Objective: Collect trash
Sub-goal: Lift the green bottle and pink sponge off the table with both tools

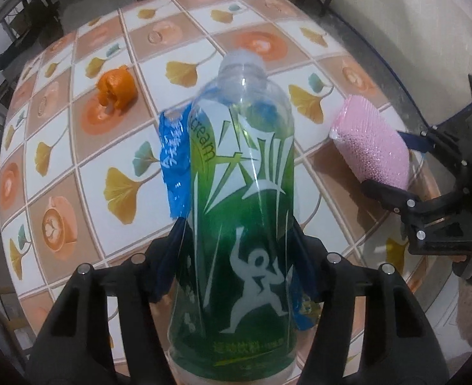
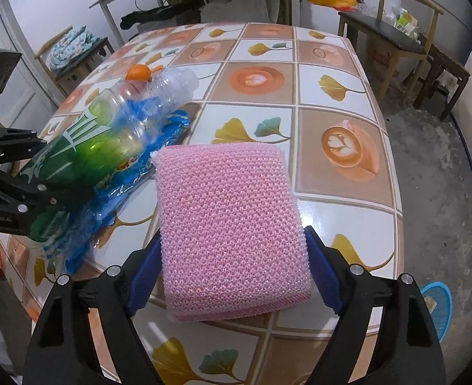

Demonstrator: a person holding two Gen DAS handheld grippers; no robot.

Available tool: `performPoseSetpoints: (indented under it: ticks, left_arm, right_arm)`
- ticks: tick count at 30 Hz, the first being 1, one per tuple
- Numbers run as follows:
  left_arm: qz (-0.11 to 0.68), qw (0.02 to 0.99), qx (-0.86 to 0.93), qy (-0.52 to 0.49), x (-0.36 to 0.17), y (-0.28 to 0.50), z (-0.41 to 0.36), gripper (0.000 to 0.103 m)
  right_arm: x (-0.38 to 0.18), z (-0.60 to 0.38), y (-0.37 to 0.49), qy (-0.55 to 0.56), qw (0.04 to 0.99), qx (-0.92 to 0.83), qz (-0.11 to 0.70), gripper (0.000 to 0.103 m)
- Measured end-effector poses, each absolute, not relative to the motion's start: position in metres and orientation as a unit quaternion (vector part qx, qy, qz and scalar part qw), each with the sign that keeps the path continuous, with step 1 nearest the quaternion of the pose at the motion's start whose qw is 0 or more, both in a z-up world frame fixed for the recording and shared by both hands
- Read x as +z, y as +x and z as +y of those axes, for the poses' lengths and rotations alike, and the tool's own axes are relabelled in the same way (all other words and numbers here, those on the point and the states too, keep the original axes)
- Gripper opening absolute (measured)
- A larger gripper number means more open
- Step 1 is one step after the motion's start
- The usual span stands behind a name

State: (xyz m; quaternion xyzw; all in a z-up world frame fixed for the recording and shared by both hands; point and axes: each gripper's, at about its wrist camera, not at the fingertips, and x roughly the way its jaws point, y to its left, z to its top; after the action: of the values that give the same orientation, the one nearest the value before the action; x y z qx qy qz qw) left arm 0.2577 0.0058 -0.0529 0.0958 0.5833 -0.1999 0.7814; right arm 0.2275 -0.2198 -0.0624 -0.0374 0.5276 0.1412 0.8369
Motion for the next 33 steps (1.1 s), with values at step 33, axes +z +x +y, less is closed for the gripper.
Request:
performPoseSetpoints:
  ticks: [33]
  left_arm:
    - [0.442, 0.852, -0.277, -0.047, 0.057, 0.206, -0.005, 0.058]
  right_arm:
    - [0.018, -0.288, 0.175, 0.075, 0.879, 0.155, 0.445, 0.078]
